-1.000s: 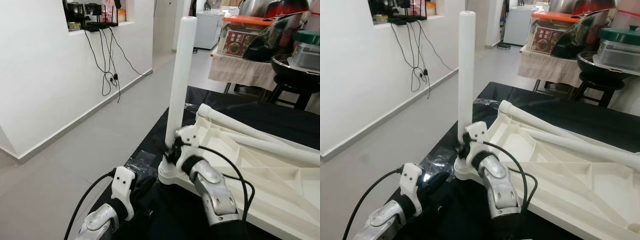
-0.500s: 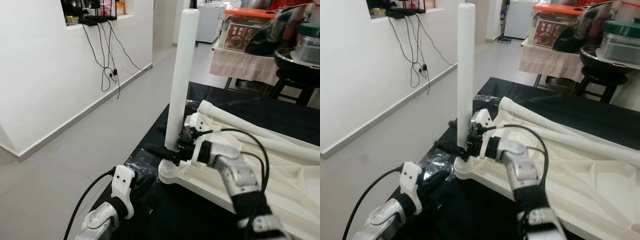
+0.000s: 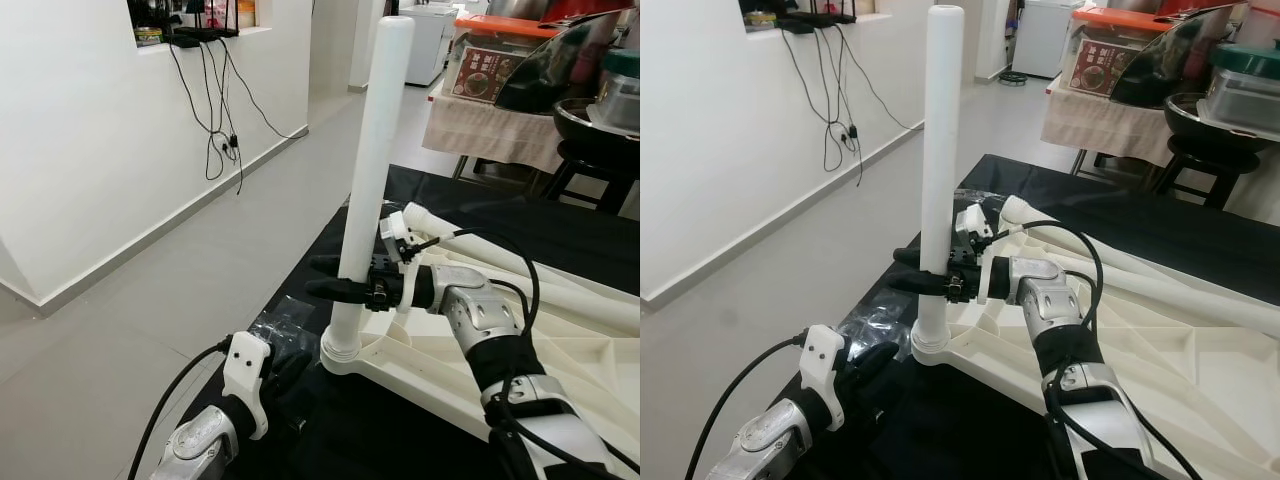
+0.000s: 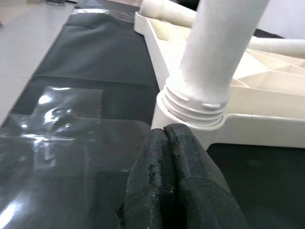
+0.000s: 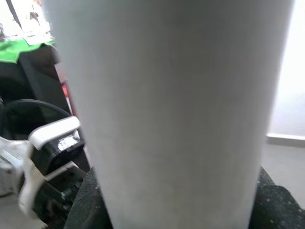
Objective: Building children table
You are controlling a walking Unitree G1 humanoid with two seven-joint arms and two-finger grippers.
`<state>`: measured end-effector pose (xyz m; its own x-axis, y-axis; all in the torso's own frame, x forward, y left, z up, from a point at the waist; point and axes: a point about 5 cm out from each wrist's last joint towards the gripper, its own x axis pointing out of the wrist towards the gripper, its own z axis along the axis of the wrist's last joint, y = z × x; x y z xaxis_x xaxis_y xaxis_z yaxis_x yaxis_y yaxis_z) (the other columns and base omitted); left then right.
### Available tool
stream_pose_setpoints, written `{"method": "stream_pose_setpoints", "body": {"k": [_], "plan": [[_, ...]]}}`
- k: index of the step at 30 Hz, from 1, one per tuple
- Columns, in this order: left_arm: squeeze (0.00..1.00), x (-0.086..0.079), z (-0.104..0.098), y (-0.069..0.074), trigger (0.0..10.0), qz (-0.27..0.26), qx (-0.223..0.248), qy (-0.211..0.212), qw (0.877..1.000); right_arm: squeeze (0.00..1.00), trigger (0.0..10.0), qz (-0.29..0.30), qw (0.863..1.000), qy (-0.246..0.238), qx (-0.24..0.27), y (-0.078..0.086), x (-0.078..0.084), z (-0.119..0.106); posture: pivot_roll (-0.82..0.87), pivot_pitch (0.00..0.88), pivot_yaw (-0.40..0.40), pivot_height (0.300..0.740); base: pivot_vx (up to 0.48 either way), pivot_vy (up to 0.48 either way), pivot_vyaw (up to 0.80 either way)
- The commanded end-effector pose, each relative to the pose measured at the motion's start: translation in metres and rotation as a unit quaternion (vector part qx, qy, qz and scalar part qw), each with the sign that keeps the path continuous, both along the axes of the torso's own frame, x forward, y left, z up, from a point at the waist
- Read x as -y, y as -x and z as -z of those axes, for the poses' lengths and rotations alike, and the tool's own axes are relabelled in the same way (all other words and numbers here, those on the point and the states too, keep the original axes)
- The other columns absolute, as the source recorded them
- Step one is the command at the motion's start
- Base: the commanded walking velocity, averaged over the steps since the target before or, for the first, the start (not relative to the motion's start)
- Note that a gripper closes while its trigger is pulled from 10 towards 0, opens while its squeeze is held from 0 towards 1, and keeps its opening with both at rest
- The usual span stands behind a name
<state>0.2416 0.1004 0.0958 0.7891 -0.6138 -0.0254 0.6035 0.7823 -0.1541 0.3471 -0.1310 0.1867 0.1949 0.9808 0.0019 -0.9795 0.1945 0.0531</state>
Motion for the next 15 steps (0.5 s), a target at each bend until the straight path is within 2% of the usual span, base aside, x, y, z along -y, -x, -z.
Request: {"method": "stream_pose_setpoints", "body": {"k": [1, 3, 4, 6, 7, 8, 9, 10, 11, 12, 13, 14, 15], "plan": [[0.0, 0.002, 0.001, 0.002, 10.0, 0.001, -0.003, -0.004, 1.0, 0.0, 0.0, 0.015, 1.0, 0.006, -0.017, 0.003, 0.006, 0.01, 0.04, 0.0, -0.083, 0.74, 0.0, 0.0, 0.0], [0.0, 0.001, 0.0, 0.003, 10.0, 0.001, -0.002, -0.003, 1.0, 0.0, 0.0, 0.075, 0.997, 0.005, -0.008, 0.008, 0.012, 0.016, 0.04, 0.0, -0.09, 0.74, 0.0, 0.0, 0.0], [0.0, 0.001, 0.0, 0.003, 10.0, 0.001, -0.002, -0.003, 1.0, 0.0, 0.0, 0.075, 0.997, 0.005, -0.008, 0.008, 0.012, 0.016, 0.04, 0.0, -0.09, 0.74, 0.0, 0.0, 0.0], [0.0, 0.001, -0.001, 0.005, 10.0, 0.001, -0.002, -0.002, 1.0, 0.0, 0.0, 0.143, 0.99, 0.003, -0.02, 0.014, 0.012, 0.027, 0.04, 0.0, -0.094, 0.74, 0.0, 0.0, 0.0], [0.0, 0.001, -0.001, 0.005, 10.0, 0.001, -0.002, -0.002, 1.0, 0.0, 0.0, 0.143, 0.99, 0.003, -0.02, 0.014, 0.012, 0.027, 0.04, 0.0, -0.094, 0.74, 0.0, 0.0, 0.0], [0.0, -0.001, -0.002, 0.006, 10.0, 0.001, -0.002, -0.001, 1.0, 0.0, 0.0, 0.325, 0.945, -0.017, -0.041, 0.013, 0.0, 0.039, 0.03, 0.0, -0.093, 0.74, 0.0, 0.0, 0.0], [0.0, -0.001, -0.002, 0.006, 10.0, 0.001, -0.002, -0.001, 1.0, 0.0, 0.0, 0.325, 0.945, -0.017, -0.041, 0.013, 0.0, 0.039, 0.03, 0.0, -0.093, 0.74, 0.0, 0.0, 0.0], [0.0, -0.002, -0.002, 0.006, 10.0, 0.0, -0.001, -0.001, 1.0, 0.0, 0.0, 0.456, 0.887, -0.028, -0.066, 0.016, -0.002, 0.048, 0.03, 0.0, -0.093, 0.74, 0.0, 0.0, 0.0], [0.0, -0.003, -0.003, 0.006, 10.0, 0.0, -0.001, -0.001, 1.0, 0.0, 0.0, 0.489, 0.868, -0.005, -0.089, 0.035, -0.016, 0.065, 0.02, 0.0, -0.088, 0.74, 0.0, 0.0, 0.0], [0.0, -0.003, -0.003, 0.006, 10.0, 0.0, -0.001, -0.001, 1.0, 0.0, 0.0, 0.489, 0.868, -0.005, -0.089, 0.035, -0.016, 0.065, 0.02, 0.0, -0.088, 0.74, 0.0, 0.0, 0.0], [0.0, -0.002, -0.002, 0.006, 10.0, 0.003, -0.005, 0.0, 1.0, 0.0, 0.0, 0.462, 0.885, 0.018, -0.057, 0.038, -0.025, 0.063, 0.01, 0.0, -0.081, 0.74, 0.0, 0.0, 0.0], [0.0, -0.002, -0.001, 0.006, 10.0, 0.004, -0.006, 0.0, 1.0, 0.0, 0.0, 0.447, 0.893, 0.024, -0.046, 0.037, -0.026, 0.062, 0.01, 0.0, -0.081, 0.74, 0.0, 0.0, 0.0], [0.0, -0.002, -0.001, 0.006, 10.0, 0.007, -0.007, 0.0, 1.0, 0.0, 0.0, 0.443, 0.895, 0.027, -0.043, 0.035, -0.026, 0.062, 0.02, 0.0, -0.088, 0.74, 0.0, 0.0, 0.0]]}}
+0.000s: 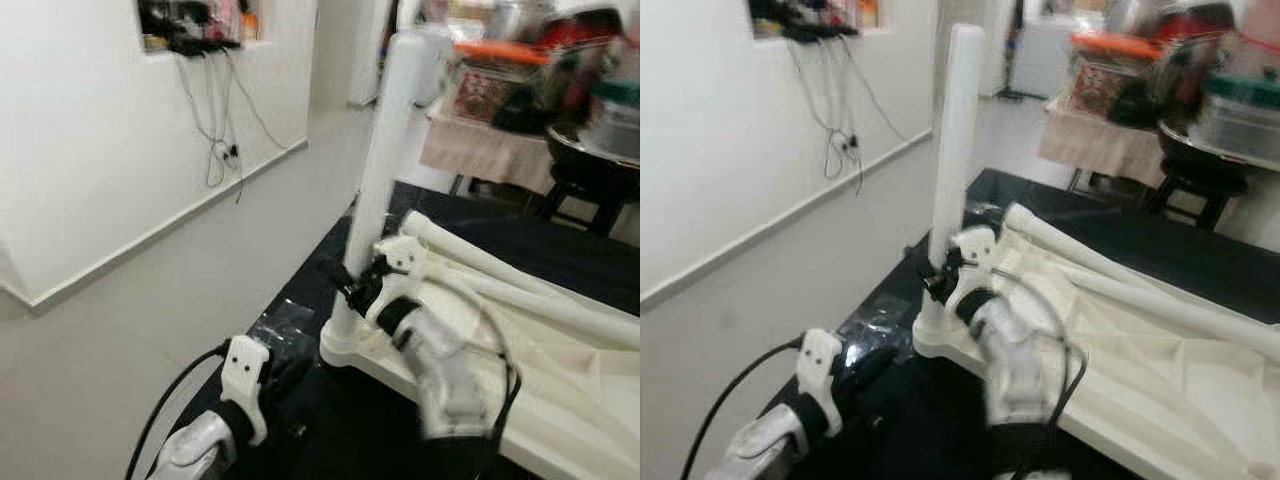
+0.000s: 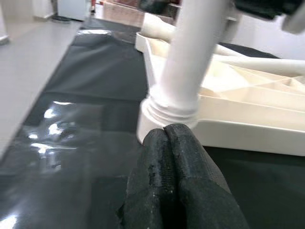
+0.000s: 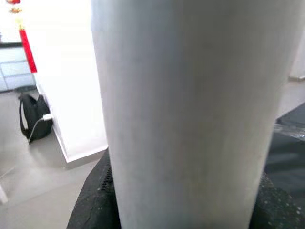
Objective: Building children table
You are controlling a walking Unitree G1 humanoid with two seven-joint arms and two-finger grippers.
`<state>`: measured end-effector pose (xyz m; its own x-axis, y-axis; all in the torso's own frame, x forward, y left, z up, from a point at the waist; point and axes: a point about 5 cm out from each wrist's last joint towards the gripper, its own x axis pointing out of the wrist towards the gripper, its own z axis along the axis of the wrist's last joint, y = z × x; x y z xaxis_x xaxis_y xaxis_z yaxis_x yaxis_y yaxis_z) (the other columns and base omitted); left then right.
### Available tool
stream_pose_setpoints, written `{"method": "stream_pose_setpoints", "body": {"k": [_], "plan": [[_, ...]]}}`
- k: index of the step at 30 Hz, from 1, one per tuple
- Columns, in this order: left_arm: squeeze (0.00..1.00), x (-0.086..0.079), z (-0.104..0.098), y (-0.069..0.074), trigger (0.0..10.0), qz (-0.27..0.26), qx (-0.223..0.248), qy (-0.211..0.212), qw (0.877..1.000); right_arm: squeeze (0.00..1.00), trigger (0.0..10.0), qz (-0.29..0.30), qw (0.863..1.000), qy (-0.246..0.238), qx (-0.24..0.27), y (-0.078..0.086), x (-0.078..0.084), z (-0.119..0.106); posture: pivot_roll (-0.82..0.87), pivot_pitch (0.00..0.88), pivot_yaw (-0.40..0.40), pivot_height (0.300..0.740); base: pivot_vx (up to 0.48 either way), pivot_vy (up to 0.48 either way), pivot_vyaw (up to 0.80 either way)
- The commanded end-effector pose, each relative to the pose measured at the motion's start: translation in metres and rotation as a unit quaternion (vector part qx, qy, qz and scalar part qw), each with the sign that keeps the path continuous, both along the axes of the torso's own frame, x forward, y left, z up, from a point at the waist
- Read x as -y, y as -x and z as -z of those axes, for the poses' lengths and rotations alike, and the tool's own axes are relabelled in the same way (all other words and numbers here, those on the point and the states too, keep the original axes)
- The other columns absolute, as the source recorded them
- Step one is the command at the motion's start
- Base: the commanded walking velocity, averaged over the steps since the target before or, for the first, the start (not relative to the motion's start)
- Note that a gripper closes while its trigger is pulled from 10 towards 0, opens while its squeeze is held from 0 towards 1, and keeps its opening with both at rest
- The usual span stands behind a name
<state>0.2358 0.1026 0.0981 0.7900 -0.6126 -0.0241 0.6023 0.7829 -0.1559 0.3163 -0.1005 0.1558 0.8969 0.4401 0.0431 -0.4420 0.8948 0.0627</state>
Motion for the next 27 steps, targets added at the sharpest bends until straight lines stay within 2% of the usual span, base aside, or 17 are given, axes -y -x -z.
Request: {"method": "stream_pose_setpoints", "body": {"k": [1, 4, 5, 7, 8, 9, 10, 11, 13, 14, 15, 17, 20, 25, 26, 27], "plan": [[0.0, 0.001, 0.002, 0.0, 10.0, 0.01, -0.008, -0.001, 1.0, 0.0, 0.0, -0.003, 0.997, 0.02, -0.07, 0.004, 0.004, 0.034, 0.02, 0.0, -0.087, 0.74, 0.0, 0.0, 0.0], [0.0, 0.001, 0.001, 0.0, 10.0, 0.005, -0.003, -0.005, 1.0, 0.0, 0.0, -0.007, 0.996, 0.039, -0.085, 0.009, 0.0, 0.04, 0.02, 0.0, -0.091, 0.74, 0.0, 0.0, 0.0], [0.0, 0.001, 0.001, 0.0, 10.0, 0.002, -0.002, -0.006, 1.0, 0.0, 10.0, -0.008, 0.996, 0.033, -0.085, 0.009, 0.0, 0.039, 0.02, 0.0, -0.087, 0.74, 0.0, 0.0, 0.0], [0.0, 0.0, 0.002, 0.0, 10.0, 0.001, -0.002, -0.006, 1.0, 0.0, 10.0, -0.008, 0.996, 0.026, -0.085, 0.009, 0.001, 0.039, 0.02, 0.0, -0.087, 0.74, 0.0, 0.0, 0.0], [0.0, 0.001, 0.002, 0.0, 10.0, 0.001, -0.003, -0.007, 1.0, 1.0, 10.0, -0.033, 0.996, 0.015, -0.082, 0.009, 0.0, 0.036, 0.02, 0.0, -0.086, 0.74, 0.0, 0.0, 0.0], [0.0, 0.001, 0.002, 0.0, 10.0, 0.001, -0.003, -0.007, 1.0, 1.0, 10.0, -0.033, 0.996, 0.015, -0.082, 0.009, 0.0, 0.036, 0.02, 0.0, -0.086, 0.74, 0.0, 0.0, 0.0], [0.0, 0.001, 0.003, -0.001, 10.0, 0.003, -0.005, -0.007, 1.0, 1.0, 10.0, -0.135, 0.988, -0.034, -0.067, 0.005, -0.003, 0.023, 0.03, 0.0, -0.081, 0.74, 0.0, 0.0, 0.0], [0.0, 0.002, 0.004, -0.002, 10.0, 0.004, -0.006, -0.007, 1.0, 1.0, 10.0, -0.181, 0.981, -0.042, -0.045, 0.0, -0.001, 0.015, 0.03, 0.0, -0.079, 0.74, 0.0, 0.0, 0.0], [0.0, 0.002, 0.004, -0.002, 10.0, 0.004, -0.006, -0.007, 1.0, 1.0, 10.0, -0.195, 0.979, -0.043, -0.032, -0.002, 0.0, 0.008, 0.03, 0.0, -0.079, 0.74, 0.0, 0.0, 0.0], [0.0, 0.002, 0.004, -0.002, 10.0, 0.005, -0.006, -0.007, 1.0, 0.75, 10.0, -0.222, 0.974, -0.039, -0.021, -0.005, 0.004, 0.002, 0.04, 0.0, -0.082, 0.74, 0.0, 0.0, 0.0], [0.0, 0.002, 0.004, -0.003, 10.0, 0.005, -0.006, -0.007, 1.0, 0.0, 10.0, -0.252, 0.967, -0.026, -0.01, -0.01, 0.008, -0.005, 0.04, 0.0, -0.084, 0.74, 0.0, 0.0, 0.0], [0.0, 0.002, 0.004, -0.003, 10.0, 0.004, -0.006, -0.008, 1.0, 0.0, 10.0, -0.295, 0.955, -0.012, -0.004, -0.015, 0.012, -0.012, 0.04, 0.0, -0.084, 0.74, 0.0, 0.0, 0.0], [0.0, 0.003, 0.004, -0.003, 10.0, 0.003, -0.005, -0.008, 1.0, 0.0, 10.0, -0.306, 0.952, -0.006, -0.005, -0.019, 0.014, -0.014, 0.05, 0.0, -0.09, 0.74, 0.0, 0.0, 0.0], [0.0, 0.003, 0.003, -0.002, 10.0, 0.0, -0.002, -0.012, 1.0, 0.0, 10.0, -0.343, 0.939, 0.01, -0.024, -0.031, 0.016, -0.01, 0.07, 0.0, -0.097, 0.74, 0.0, 0.0, 0.0], [0.0, 0.003, 0.003, -0.002, 10.0, -0.001, -0.001, -0.013, 1.0, 0.0, 7.2, -0.355, 0.934, 0.009, -0.032, -0.033, 0.015, -0.008, 0.07, 0.0, -0.097, 0.74, 0.0, 0.0, 0.0], [0.0, 0.003, 0.003, -0.002, 10.0, -0.001, -0.001, -0.013, 1.0, 0.0, 7.2, -0.355, 0.934, 0.009, -0.032, -0.033, 0.015, -0.008, 0.07, 0.0, -0.097, 0.74, 0.0, 0.0, 0.0]]}}
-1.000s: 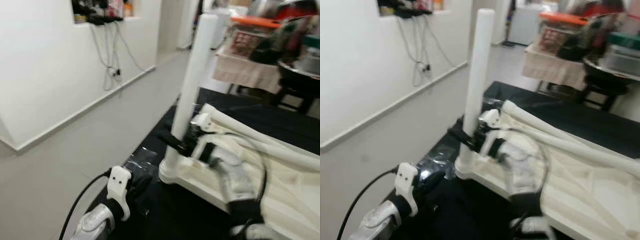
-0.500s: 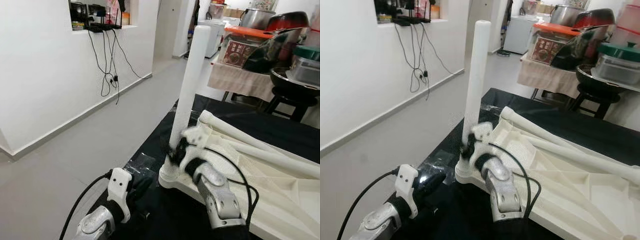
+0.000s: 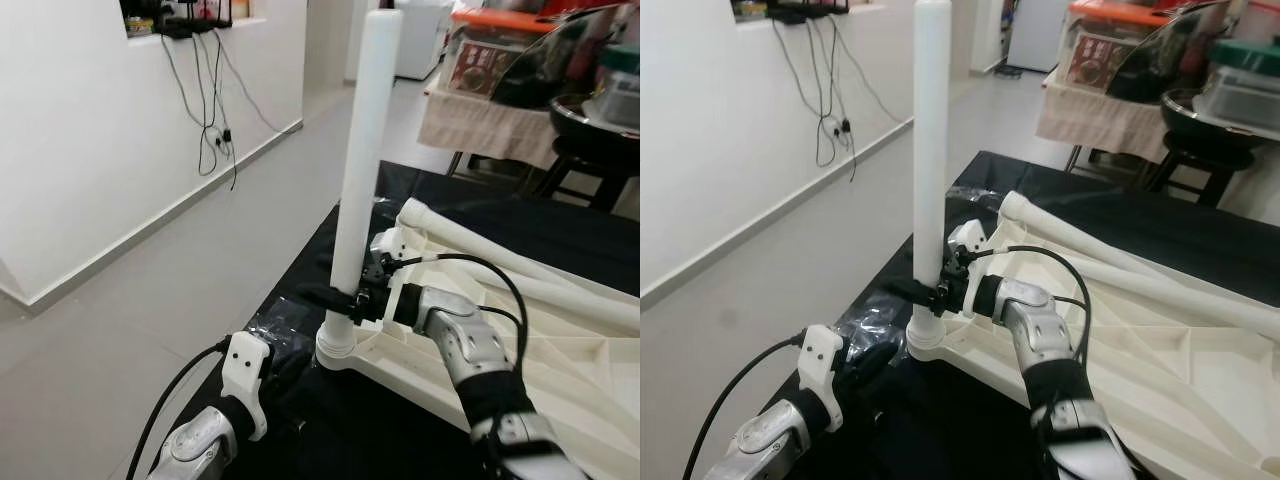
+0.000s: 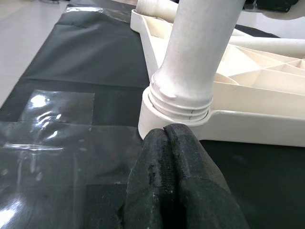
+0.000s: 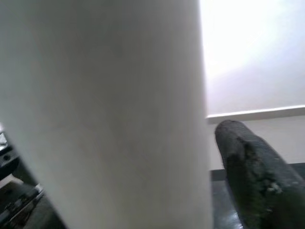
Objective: Building children table
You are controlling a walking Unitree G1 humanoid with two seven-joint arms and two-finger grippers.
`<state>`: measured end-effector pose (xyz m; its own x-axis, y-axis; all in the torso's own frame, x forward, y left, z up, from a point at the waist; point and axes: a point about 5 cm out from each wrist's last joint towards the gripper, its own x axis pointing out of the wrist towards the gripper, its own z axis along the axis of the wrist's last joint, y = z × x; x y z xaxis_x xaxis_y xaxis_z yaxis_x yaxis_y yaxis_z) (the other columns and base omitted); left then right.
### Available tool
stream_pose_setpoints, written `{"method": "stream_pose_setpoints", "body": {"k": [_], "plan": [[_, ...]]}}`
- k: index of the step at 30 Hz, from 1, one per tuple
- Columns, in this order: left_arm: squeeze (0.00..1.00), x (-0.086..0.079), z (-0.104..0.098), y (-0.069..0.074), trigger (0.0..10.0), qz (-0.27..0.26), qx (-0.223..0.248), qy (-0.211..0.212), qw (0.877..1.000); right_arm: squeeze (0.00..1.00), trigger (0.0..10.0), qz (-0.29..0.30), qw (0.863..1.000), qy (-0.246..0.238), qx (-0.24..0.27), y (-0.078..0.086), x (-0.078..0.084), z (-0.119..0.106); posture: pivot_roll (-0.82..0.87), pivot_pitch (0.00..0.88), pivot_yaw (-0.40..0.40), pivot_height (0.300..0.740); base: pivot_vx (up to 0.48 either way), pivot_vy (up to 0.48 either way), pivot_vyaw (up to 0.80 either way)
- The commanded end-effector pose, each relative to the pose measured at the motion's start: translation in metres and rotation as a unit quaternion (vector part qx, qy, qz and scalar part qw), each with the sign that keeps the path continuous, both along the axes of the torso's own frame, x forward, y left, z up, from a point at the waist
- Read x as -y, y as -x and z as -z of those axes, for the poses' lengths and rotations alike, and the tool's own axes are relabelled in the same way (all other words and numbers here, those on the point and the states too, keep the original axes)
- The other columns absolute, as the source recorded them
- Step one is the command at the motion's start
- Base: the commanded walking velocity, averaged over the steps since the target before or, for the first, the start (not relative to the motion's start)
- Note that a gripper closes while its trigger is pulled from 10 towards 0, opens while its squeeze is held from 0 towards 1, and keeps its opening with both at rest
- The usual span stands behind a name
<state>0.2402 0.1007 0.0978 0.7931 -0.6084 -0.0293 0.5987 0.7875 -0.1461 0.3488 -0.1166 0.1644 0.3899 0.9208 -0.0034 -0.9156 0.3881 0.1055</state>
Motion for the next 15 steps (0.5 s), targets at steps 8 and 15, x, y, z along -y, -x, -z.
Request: {"method": "stream_pose_setpoints", "body": {"k": [8, 15], "plan": [[0.0, 0.004, 0.001, 0.003, 10.0, 0.0, 0.007, -0.018, 1.0, 0.0, 0.0, -0.018, 0.999, 0.017, -0.037, -0.005, 0.01, 0.015, 0.07, 0.0, -0.098, 0.74, 0.0, 0.0, 0.0], [0.0, 0.004, 0.0, 0.005, 10.0, 0.0, 0.009, -0.02, 1.0, 0.0, 0.0, 0.01, 0.999, 0.041, -0.012, 0.002, 0.027, 0.024, 0.06, 0.0, -0.089, 0.74, 0.0, 0.0, 0.0]]}}
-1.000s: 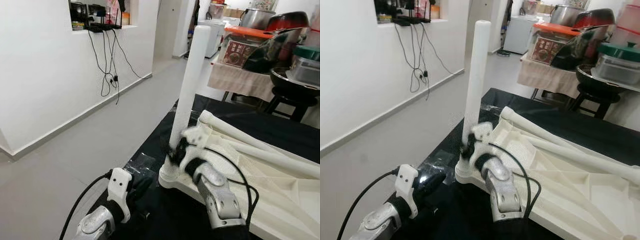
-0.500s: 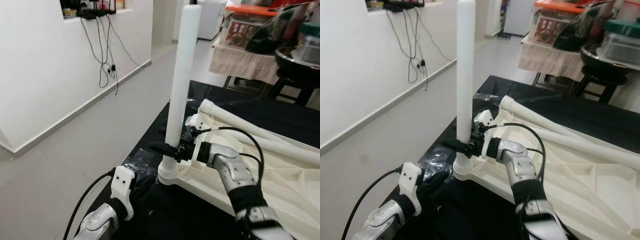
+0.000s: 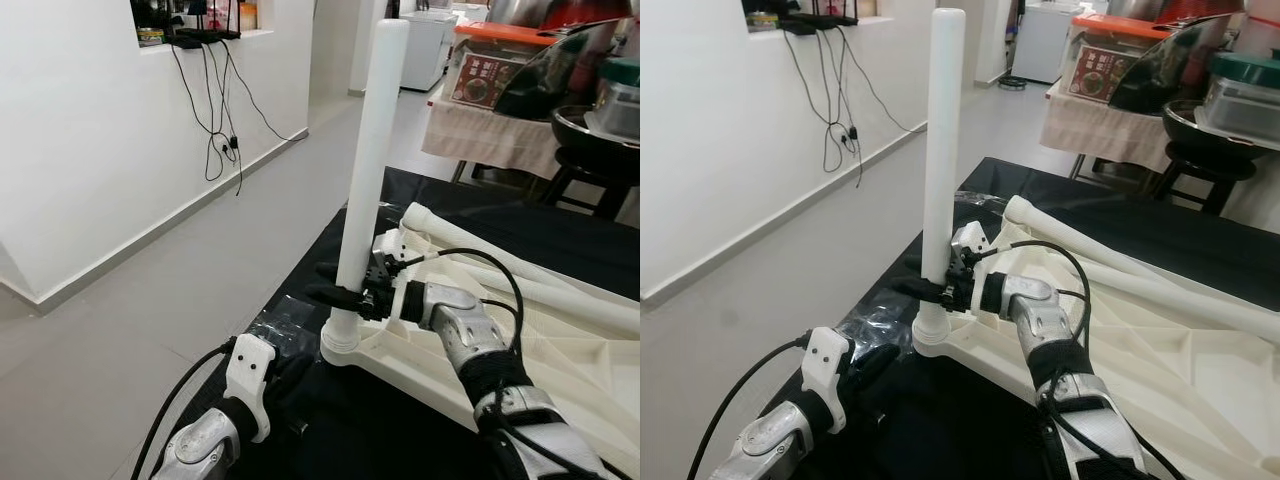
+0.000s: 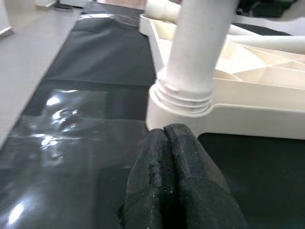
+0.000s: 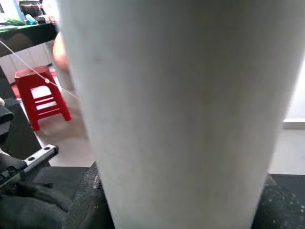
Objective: Building children table
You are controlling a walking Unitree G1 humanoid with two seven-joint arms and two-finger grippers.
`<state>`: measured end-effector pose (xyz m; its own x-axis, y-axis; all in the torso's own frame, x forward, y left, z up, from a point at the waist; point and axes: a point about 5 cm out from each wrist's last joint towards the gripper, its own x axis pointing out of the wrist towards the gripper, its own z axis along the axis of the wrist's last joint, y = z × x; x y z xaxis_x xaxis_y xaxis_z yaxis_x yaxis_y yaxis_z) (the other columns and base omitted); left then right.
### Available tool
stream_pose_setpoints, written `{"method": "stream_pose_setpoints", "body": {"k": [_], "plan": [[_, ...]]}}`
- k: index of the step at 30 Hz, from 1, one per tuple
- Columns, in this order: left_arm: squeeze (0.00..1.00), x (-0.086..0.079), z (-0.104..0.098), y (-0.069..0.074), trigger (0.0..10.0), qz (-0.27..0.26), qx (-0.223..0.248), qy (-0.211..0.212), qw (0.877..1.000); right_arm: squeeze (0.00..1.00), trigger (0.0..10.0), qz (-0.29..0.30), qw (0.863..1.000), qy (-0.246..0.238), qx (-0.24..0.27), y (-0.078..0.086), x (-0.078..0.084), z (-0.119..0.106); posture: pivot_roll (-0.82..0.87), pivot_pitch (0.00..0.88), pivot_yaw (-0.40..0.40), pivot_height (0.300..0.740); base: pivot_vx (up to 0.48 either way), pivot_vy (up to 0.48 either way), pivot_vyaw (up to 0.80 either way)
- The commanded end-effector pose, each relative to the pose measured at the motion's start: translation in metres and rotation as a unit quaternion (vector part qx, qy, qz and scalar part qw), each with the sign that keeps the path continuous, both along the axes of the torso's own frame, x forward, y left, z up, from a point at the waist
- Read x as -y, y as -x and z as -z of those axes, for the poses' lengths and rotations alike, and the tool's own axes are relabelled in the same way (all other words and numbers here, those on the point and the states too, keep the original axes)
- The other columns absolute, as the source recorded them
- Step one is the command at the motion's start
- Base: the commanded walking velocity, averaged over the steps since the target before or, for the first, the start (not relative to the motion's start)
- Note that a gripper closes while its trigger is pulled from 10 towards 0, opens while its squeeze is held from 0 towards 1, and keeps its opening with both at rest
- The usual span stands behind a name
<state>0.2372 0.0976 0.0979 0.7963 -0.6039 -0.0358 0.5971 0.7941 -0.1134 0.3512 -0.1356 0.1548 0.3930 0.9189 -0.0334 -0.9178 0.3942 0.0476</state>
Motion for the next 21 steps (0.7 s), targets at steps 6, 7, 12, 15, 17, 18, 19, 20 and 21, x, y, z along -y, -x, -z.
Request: {"method": "stream_pose_setpoints", "body": {"k": [6, 7, 12, 15, 17, 18, 19, 20, 21], "plan": [[0.0, -0.007, -0.001, 0.005, 10.0, 0.006, -0.002, -0.002, 1.0, 0.0, 0.0, 0.466, 0.879, 0.032, -0.097, 0.044, 0.003, 0.048, 0.02, 0.0, -0.069, 0.74, 0.0, 0.0, 0.0], [0.0, -0.007, -0.001, 0.005, 10.0, 0.006, -0.002, -0.002, 1.0, 0.0, 0.0, 0.466, 0.879, 0.032, -0.097, 0.044, 0.003, 0.048, 0.02, 0.0, -0.069, 0.74, 0.0, 0.0, 0.0], [0.0, -0.008, 0.0, 0.004, 10.0, 0.009, -0.007, 0.001, 1.0, 0.0, 0.0, 0.429, 0.9, 0.019, -0.071, 0.056, -0.014, 0.038, -0.01, 0.0, -0.051, 0.74, 0.0, 0.0, 0.0], [0.0, -0.008, 0.0, 0.004, 10.0, 0.011, -0.009, 0.005, 1.0, 0.0, 0.0, 0.443, 0.895, 0.028, -0.045, 0.044, -0.003, 0.032, 0.0, 0.0, -0.058, 0.74, 0.0, 0.0, 0.0], [0.0, -0.008, 0.0, 0.004, 10.0, 0.012, -0.01, 0.006, 1.0, 0.0, 0.0, 0.449, 0.892, 0.027, -0.047, 0.043, -0.001, 0.032, 0.01, 0.0, -0.063, 0.74, 0.0, 0.0, 0.0], [0.0, -0.008, 0.0, 0.004, 10.0, 0.012, -0.01, 0.006, 1.0, 0.0, 0.0, 0.449, 0.892, 0.027, -0.047, 0.043, -0.001, 0.032, 0.01, 0.0, -0.063, 0.74, 0.0, 0.0, 0.0], [0.0, -0.008, 0.0, 0.004, 10.0, 0.012, -0.01, 0.006, 1.0, 0.0, 0.0, 0.449, 0.892, 0.026, -0.046, 0.043, 0.0, 0.032, 0.01, 0.0, -0.063, 0.74, 0.0, 0.0, 0.0], [0.0, -0.008, 0.0, 0.004, 10.0, 0.009, -0.008, 0.004, 1.0, 0.77, 10.0, 0.421, 0.905, 0.021, -0.047, 0.038, -0.008, 0.031, 0.02, 0.0, -0.066, 0.74, 0.0, 0.0, 0.0], [0.0, -0.008, 0.0, 0.004, 10.0, 0.009, -0.008, 0.004, 1.0, 0.77, 10.0, 0.421, 0.905, 0.021, -0.047, 0.038, -0.008, 0.031, 0.02, 0.0, -0.066, 0.74, 0.0, 0.0, 0.0]]}}
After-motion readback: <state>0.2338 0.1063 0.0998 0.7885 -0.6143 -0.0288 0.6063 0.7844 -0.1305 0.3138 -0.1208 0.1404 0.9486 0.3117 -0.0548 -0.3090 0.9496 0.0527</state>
